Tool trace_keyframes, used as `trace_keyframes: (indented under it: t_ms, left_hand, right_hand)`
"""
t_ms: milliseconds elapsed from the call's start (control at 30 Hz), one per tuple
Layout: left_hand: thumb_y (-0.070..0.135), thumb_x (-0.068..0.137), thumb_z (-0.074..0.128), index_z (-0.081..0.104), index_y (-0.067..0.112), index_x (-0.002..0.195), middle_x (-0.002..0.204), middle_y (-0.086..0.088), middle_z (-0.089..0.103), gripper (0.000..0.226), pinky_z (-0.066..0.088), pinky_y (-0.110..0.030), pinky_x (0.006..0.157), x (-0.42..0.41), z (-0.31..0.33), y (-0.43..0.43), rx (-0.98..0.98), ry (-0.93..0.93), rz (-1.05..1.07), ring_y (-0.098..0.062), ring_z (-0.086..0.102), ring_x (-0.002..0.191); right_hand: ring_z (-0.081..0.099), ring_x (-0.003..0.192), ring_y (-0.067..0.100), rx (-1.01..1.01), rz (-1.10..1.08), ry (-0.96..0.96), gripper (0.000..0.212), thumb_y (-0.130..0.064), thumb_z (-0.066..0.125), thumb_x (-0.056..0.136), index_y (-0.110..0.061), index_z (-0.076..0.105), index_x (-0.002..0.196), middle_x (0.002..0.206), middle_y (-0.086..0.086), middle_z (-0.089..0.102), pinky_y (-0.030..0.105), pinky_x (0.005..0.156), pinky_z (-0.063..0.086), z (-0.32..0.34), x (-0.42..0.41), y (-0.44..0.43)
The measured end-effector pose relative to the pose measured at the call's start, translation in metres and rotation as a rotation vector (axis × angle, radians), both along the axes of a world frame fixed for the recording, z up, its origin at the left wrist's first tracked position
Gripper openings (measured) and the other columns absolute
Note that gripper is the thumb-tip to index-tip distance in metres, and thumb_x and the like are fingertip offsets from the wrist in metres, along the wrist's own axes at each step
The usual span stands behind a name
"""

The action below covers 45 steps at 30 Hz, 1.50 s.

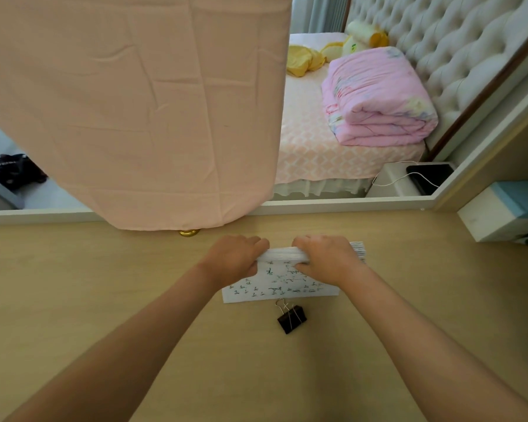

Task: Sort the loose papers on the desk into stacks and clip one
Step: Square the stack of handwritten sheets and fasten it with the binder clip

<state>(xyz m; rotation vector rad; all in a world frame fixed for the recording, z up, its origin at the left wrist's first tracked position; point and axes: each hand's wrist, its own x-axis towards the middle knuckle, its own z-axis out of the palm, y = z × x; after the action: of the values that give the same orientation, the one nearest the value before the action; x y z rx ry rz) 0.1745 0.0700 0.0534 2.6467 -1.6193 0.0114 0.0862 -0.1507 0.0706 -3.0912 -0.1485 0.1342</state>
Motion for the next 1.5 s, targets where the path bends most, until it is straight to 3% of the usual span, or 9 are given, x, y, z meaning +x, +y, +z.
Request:
trace_keyframes:
  t_ms: [300,600,733,867,967,1067,1167,1333,1500]
  left_hand:
    - [0.017,0.084,0.05,0.043,0.019,0.107,0.084,0.001,0.052,0.024,0.024,-0.031,0.05,-0.02,0.017,-0.03,0.151,-0.051,0.161,-0.021,0.048,0.065]
    - [0.028,0.077,0.065,0.053,0.019,0.086,0.066,0.006,0.059,0.018,0.022,-0.025,0.043,-0.011,-0.005,-0.022,-0.005,-0.064,0.032,-0.018,0.051,0.047]
    - [0.026,0.081,0.065,0.054,0.015,0.093,0.074,0.002,0.062,0.019,0.021,-0.026,0.045,-0.009,-0.004,-0.023,0.0,-0.041,0.001,-0.022,0.055,0.055]
    - [0.027,0.087,0.057,0.052,0.014,0.1,0.087,-0.002,0.063,0.019,0.036,-0.034,0.055,-0.007,0.003,-0.029,0.041,0.039,0.062,-0.026,0.058,0.071]
    - [0.026,0.086,0.058,0.049,0.015,0.098,0.088,-0.002,0.062,0.019,0.042,-0.037,0.059,-0.005,0.004,-0.03,0.056,0.059,0.079,-0.026,0.058,0.073]
    - [0.029,0.087,0.058,0.049,0.017,0.1,0.089,-0.001,0.062,0.02,0.042,-0.035,0.058,-0.004,0.003,-0.031,0.068,0.043,0.087,-0.024,0.057,0.073]
    - [0.03,0.087,0.058,0.049,0.017,0.1,0.087,-0.001,0.062,0.021,0.04,-0.034,0.057,-0.005,0.003,-0.03,0.071,0.022,0.092,-0.022,0.052,0.068]
    - [0.03,0.086,0.059,0.048,0.018,0.098,0.083,-0.001,0.061,0.02,0.038,-0.034,0.056,-0.008,0.004,-0.029,0.071,0.006,0.092,-0.021,0.046,0.065]
    - [0.034,0.088,0.057,0.05,0.019,0.103,0.088,0.0,0.063,0.023,0.034,-0.032,0.057,-0.011,0.008,-0.028,0.088,0.001,0.097,-0.023,0.054,0.071]
  right_hand:
    - [0.063,0.083,0.018,-0.065,0.025,0.039,0.028,-0.048,0.062,0.091,-0.024,0.061,0.106,0.091,-0.004,0.068,0.028,0.064,0.04,0.0,0.002,-0.008]
    - [0.06,0.073,0.016,-0.064,0.052,-0.002,0.026,-0.047,0.061,0.092,-0.025,0.063,0.104,0.086,-0.005,0.067,0.026,0.061,0.041,-0.003,-0.002,-0.012]
    - [0.062,0.079,0.016,-0.061,0.022,0.004,0.026,-0.046,0.06,0.092,-0.025,0.06,0.106,0.092,-0.006,0.066,0.029,0.067,0.049,-0.004,-0.005,-0.007]
    - [0.047,0.116,0.029,-0.155,0.021,-0.215,0.067,-0.04,0.075,0.071,-0.022,0.048,0.13,0.134,0.011,0.047,0.041,0.098,0.041,-0.01,-0.03,0.0]
    - [0.054,0.094,0.021,-0.013,0.278,-0.446,0.037,-0.028,0.068,0.078,-0.021,0.059,0.113,0.112,0.005,0.057,0.034,0.074,0.046,-0.024,-0.055,0.021]
    - [0.063,0.077,0.022,-0.016,0.339,-0.107,0.035,-0.015,0.071,0.075,-0.019,0.063,0.109,0.1,0.003,0.06,0.029,0.05,0.039,-0.055,-0.064,0.037]
    - [0.057,0.108,0.031,-0.073,0.146,0.231,0.054,-0.009,0.059,0.09,-0.015,0.041,0.141,0.13,0.009,0.05,0.039,0.069,0.048,-0.084,-0.061,0.041]
    - [0.06,0.107,0.028,0.022,0.051,0.524,0.032,-0.017,0.052,0.1,-0.009,0.055,0.13,0.117,0.012,0.061,0.033,0.078,0.043,-0.094,-0.047,0.046]
    - [0.058,0.1,0.007,0.584,-0.04,0.185,0.009,-0.032,0.071,0.087,-0.024,0.07,0.082,0.107,-0.011,0.059,0.023,0.087,0.048,-0.022,-0.058,0.02]
